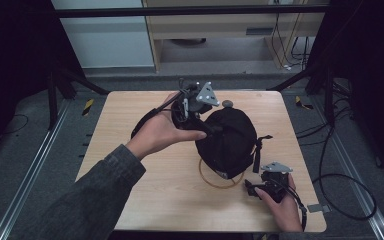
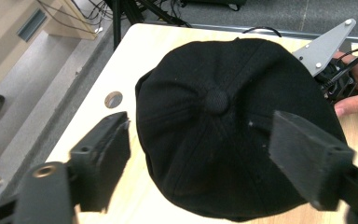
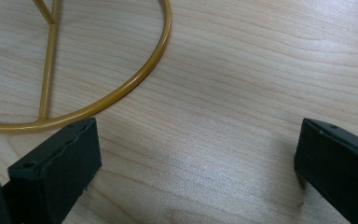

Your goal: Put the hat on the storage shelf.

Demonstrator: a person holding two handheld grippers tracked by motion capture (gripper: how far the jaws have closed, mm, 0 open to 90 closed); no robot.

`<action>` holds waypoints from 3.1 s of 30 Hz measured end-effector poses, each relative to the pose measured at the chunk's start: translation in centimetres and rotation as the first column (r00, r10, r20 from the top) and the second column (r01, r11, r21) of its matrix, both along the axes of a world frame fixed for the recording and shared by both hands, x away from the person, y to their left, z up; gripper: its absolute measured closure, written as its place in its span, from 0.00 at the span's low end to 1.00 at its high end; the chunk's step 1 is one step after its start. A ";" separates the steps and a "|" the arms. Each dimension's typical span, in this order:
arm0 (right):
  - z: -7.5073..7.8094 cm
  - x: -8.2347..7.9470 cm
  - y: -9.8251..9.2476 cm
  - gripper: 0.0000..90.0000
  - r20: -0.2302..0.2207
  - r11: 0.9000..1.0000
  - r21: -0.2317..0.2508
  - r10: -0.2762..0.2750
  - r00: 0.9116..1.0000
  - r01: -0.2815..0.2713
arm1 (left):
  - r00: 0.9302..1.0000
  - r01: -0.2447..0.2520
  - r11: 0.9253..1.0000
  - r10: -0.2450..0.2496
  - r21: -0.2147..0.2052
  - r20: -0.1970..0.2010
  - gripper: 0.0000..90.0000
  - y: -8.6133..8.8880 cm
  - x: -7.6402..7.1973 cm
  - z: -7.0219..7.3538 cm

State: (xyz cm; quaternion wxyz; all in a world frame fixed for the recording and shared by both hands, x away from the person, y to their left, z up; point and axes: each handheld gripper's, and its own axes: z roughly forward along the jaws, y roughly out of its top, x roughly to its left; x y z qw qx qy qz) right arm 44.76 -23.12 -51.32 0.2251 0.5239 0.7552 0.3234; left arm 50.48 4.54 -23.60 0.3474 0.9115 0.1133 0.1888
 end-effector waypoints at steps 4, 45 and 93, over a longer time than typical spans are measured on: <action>0.0 0.0 0.0 0.01 0.000 1.000 0.000 0.000 1.000 0.000 | 1.000 -0.017 1.000 0.017 -0.023 -0.013 0.16 1.1 -0.3 -0.1; 0.0 0.0 0.0 0.01 0.001 1.000 -0.001 0.002 1.000 -0.002 | 0.986 -0.147 0.989 0.145 -0.018 -0.083 0.06 11.3 -3.1 -6.9; 0.0 0.0 0.0 0.01 0.001 1.000 -0.001 0.002 1.000 -0.002 | 0.935 -0.299 0.954 0.300 0.032 -0.190 0.05 19.4 -3.4 -21.3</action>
